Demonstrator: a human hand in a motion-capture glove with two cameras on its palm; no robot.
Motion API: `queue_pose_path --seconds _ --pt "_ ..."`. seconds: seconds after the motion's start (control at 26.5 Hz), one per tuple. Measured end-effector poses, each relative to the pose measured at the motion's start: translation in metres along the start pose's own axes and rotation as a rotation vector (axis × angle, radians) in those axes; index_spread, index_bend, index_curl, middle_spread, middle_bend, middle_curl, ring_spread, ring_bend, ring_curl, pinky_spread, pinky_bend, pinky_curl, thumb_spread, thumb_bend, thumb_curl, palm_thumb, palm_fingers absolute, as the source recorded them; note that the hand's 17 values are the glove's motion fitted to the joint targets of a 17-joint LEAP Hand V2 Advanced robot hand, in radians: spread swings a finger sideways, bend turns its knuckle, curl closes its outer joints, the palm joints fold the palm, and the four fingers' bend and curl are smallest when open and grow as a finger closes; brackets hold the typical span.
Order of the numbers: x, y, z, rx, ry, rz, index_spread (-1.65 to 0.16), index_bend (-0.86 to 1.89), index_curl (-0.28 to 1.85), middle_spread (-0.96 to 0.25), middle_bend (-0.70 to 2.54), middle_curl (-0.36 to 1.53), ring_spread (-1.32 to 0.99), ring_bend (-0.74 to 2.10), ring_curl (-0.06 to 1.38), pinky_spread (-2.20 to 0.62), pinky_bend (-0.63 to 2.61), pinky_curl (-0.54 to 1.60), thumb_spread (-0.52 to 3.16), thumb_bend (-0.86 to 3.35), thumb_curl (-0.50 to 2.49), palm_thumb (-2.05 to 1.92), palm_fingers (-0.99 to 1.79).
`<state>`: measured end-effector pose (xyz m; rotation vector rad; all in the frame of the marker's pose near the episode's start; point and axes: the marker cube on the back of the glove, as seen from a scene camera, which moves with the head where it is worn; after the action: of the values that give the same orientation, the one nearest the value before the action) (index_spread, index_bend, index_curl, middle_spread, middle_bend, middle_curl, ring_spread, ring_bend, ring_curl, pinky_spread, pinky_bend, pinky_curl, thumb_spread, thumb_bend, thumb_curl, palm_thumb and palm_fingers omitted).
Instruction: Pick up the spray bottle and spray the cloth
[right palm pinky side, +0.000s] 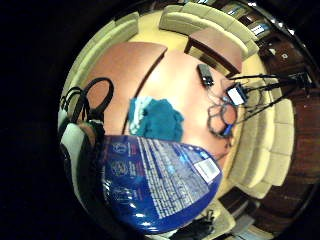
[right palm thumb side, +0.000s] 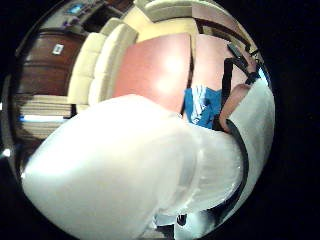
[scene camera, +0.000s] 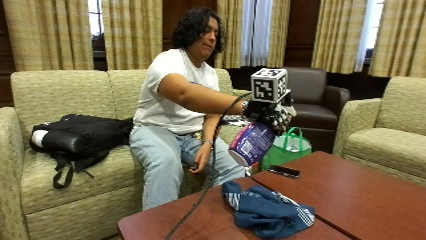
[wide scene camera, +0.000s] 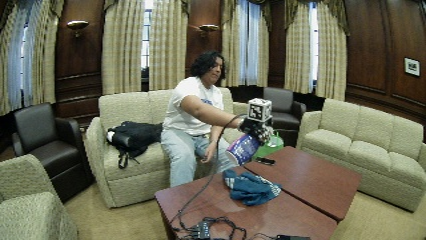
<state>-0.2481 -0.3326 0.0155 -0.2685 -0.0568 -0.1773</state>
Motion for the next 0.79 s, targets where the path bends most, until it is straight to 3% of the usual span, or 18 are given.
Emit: queue_pose_path --seconds 0.34,0.79 --pt "-0.034 0.050 -0.018 0.111 -0.552 -0.092 -0.28 0.29 0.57 -0.24 0.56 0.49 -0.24 0.52 0.42 -0.28 0.37 0.37 0.41 -0.04 0.75 0.87 1.36" --pt "-0.137 0.053 0.061 0.199 -0.873 -0.227 -0.28 0.29 0.57 -0.23 0.56 0.49 -0.24 0.52 0.42 -0.27 0.37 0.37 0.40 -0.04 0.76 0.87 1.35"
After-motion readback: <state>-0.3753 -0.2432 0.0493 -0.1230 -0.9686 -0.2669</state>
